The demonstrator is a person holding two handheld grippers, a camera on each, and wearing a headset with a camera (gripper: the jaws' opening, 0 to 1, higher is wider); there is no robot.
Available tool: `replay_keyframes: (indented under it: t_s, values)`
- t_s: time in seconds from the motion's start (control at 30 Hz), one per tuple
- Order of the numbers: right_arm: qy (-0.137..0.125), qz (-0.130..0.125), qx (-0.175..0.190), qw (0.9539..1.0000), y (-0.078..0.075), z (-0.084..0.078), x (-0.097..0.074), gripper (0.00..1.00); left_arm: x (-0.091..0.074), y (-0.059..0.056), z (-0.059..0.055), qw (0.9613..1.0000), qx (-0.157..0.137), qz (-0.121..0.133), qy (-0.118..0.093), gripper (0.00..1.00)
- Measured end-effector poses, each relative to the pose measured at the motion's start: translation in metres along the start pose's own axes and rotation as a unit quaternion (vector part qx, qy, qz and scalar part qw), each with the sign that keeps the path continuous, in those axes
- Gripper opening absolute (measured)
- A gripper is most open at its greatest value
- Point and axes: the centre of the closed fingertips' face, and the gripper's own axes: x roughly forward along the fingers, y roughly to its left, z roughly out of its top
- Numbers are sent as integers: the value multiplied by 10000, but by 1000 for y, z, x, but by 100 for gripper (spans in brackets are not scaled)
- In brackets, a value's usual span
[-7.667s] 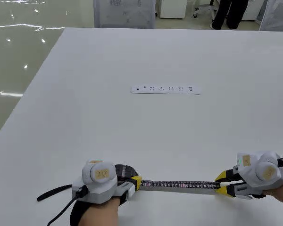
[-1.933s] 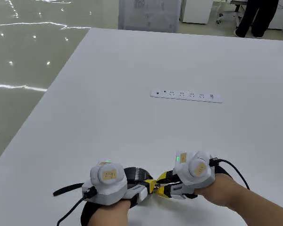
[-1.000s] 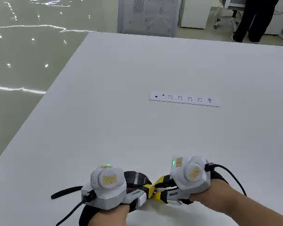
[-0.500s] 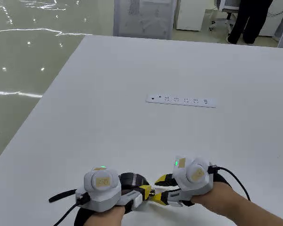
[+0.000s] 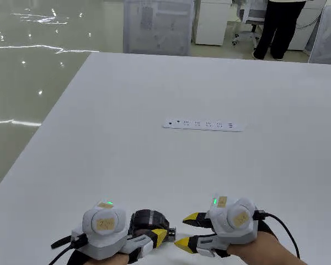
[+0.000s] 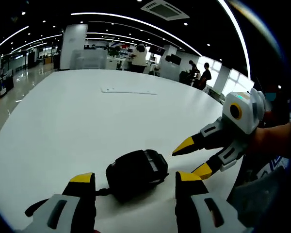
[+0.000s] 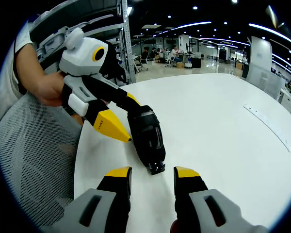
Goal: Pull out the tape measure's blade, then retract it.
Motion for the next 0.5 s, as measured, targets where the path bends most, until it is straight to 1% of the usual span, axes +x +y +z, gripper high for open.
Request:
replay_keyframes:
  t_s: [0.13,0.23,0.27,0.3,0.43,0.5]
  values:
    - [-66,-141,69,9999,1,1,-9,34,-9,3,2,9999,125,-103,-7,64]
    - [-128,-247,118,9995,1,1,-17,36,-16,3,3,9993,319,-216,-3,64]
    - [-136,-287,135,9994,2,0,-19,37,-18,5,3,9990,382,-243,3,64]
    - [-137,-311,151,9993,1,-1,-21,38,-20,7,4,9990,380,-246,-6,64]
    - [-154,-419,231,9987,2,-7,-31,40,-32,10,7,9984,465,-323,-48,64]
    - [-159,-472,264,9984,2,-9,-36,42,-36,12,6,9979,541,-348,-50,64]
